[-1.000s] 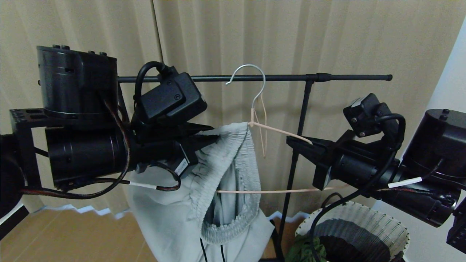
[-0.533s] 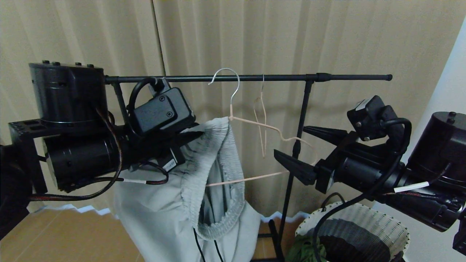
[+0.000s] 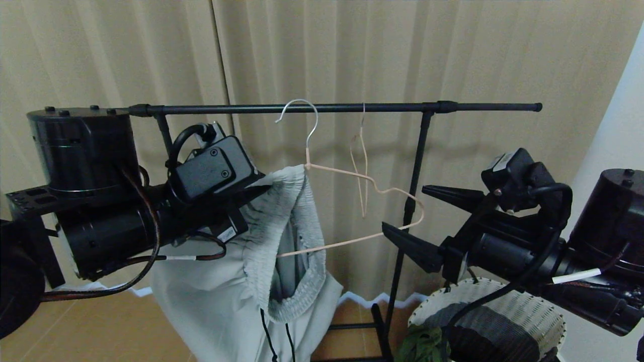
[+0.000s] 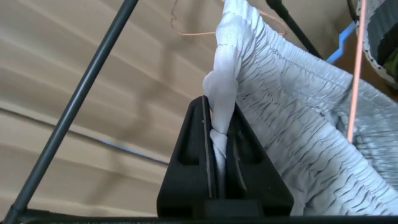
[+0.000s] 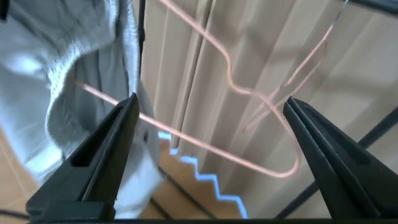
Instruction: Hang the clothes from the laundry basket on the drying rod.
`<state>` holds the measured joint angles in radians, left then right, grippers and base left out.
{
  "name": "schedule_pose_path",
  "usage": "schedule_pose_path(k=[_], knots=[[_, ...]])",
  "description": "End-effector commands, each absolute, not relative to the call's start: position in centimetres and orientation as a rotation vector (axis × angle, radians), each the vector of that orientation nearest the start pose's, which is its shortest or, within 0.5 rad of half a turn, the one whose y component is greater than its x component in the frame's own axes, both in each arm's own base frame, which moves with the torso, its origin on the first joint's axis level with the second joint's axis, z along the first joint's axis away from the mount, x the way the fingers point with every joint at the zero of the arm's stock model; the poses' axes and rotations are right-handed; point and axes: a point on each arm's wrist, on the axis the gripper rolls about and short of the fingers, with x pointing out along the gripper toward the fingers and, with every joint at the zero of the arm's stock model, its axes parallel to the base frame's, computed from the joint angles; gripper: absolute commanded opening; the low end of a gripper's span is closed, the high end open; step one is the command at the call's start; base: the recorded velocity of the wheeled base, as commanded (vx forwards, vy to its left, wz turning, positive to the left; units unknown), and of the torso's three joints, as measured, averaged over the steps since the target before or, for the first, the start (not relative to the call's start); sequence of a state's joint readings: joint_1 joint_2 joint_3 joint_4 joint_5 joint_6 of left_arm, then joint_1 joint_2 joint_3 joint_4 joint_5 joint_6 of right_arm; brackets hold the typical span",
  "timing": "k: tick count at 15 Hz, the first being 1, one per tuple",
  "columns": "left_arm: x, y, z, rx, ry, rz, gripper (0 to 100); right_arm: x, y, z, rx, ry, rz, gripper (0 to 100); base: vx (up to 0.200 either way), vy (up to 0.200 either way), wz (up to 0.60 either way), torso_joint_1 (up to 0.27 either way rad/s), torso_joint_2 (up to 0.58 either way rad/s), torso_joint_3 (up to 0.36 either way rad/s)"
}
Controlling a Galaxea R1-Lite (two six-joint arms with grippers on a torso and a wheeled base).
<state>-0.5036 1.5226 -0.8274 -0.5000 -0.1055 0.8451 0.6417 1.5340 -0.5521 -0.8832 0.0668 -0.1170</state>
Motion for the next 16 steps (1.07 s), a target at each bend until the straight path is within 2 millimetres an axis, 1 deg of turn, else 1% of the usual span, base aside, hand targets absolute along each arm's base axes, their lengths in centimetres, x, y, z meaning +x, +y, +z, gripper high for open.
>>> schedule_pose_path(k=[1,4,7,11,13,14,16], knots=[[23.5,-12.9,22.5,0.855,-0.068,-0.646,0,19.3,15.3,17.9,-0.149,0.080,0.739,100,0.000,0.000,0.00,0.000,0.00,0.000],[23.2,-12.8,21.9,0.855,-0.062,-0.650,0,18.8,15.6,16.8,-0.162,0.126,0.763,100,0.000,0.000,0.00,0.000,0.00,0.000],[23.5,-13.0,21.6,0.826,-0.134,-0.617,0,18.4,16.9,15.7,-0.113,0.200,0.805,100,0.000,0.000,0.00,0.000,0.00,0.000],[24.1,-13.6,21.9,0.767,-0.207,-0.590,0,19.5,18.1,14.1,-0.091,0.274,0.802,100,0.000,0.000,0.00,0.000,0.00,0.000],[24.0,-13.6,22.0,0.762,-0.216,-0.590,0,19.7,18.5,13.8,-0.089,0.287,0.805,100,0.000,0.000,0.00,0.000,0.00,0.000],[23.8,-13.6,22.2,0.751,-0.224,-0.595,0,20.4,19.7,13.5,-0.084,0.294,0.817,100,0.000,0.000,0.00,0.000,0.00,0.000],[23.4,-14.1,22.3,0.718,-0.225,-0.618,0,21.2,20.9,13.0,-0.090,0.301,0.806,100,0.000,0.000,0.00,0.000,0.00,0.000]])
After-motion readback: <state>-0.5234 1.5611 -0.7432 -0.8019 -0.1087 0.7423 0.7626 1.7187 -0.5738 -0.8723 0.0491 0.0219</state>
